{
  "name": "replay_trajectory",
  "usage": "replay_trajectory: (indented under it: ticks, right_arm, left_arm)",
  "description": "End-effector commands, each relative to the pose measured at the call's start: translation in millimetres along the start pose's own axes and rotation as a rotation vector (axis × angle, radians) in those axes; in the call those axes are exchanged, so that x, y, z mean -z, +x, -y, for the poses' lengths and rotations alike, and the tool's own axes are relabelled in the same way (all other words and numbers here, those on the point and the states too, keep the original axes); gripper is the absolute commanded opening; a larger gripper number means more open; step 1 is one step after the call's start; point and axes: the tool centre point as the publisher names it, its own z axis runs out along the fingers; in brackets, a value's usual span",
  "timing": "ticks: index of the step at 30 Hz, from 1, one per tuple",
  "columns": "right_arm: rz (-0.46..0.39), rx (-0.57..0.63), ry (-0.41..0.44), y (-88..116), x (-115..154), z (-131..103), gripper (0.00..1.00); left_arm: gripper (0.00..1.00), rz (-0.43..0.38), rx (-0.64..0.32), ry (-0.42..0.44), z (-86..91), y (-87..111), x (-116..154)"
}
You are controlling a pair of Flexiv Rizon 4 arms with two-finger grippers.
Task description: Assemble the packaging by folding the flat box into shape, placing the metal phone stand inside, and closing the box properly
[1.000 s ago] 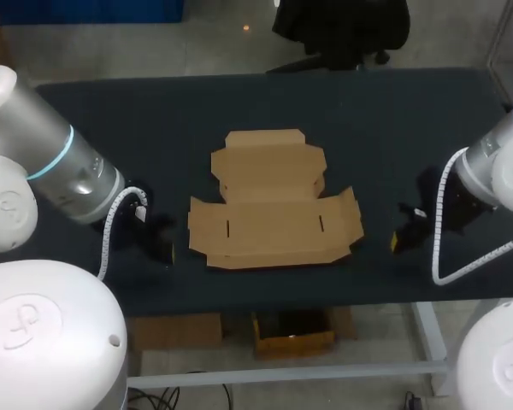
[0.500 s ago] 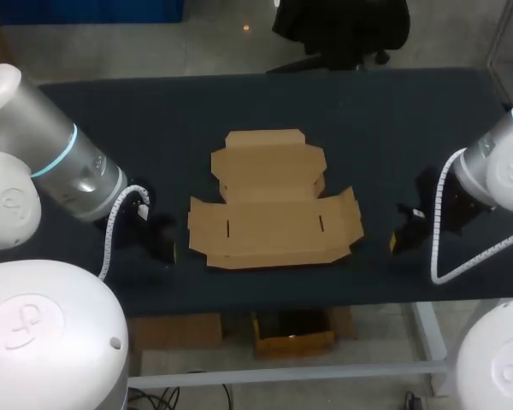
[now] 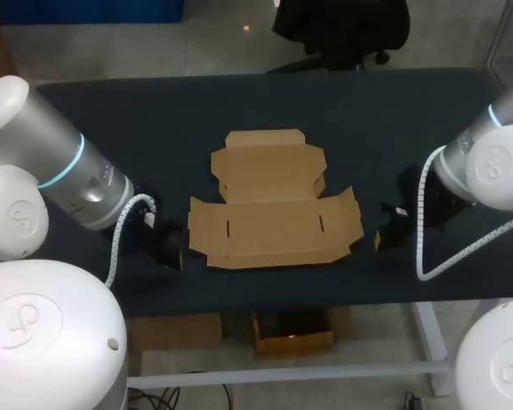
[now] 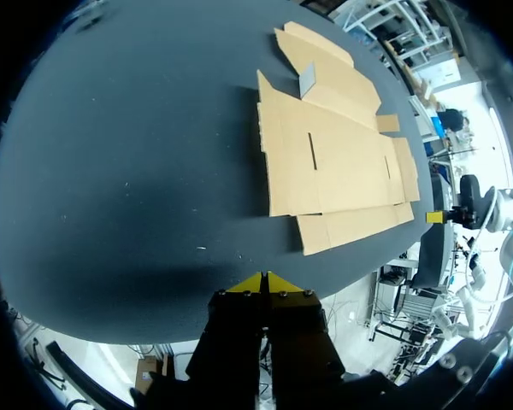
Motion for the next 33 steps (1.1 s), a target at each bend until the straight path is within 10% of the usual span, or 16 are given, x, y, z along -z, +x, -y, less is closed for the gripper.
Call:
replay_trajectory:
  ticks: [1, 33]
  right_arm:
    - [-0.003, 0.0, -0.001, -1, -12, -4, 0.0]
    - [-0.058, 0.018, -0.004, 7, -50, -18, 0.0]
  left_arm:
    - [0.0, -0.01, 0.002, -0.006, 3.0, -0.8, -13]
    - [0.0, -0.105, -0.006, -0.097, 20.9, 0.3, -46]
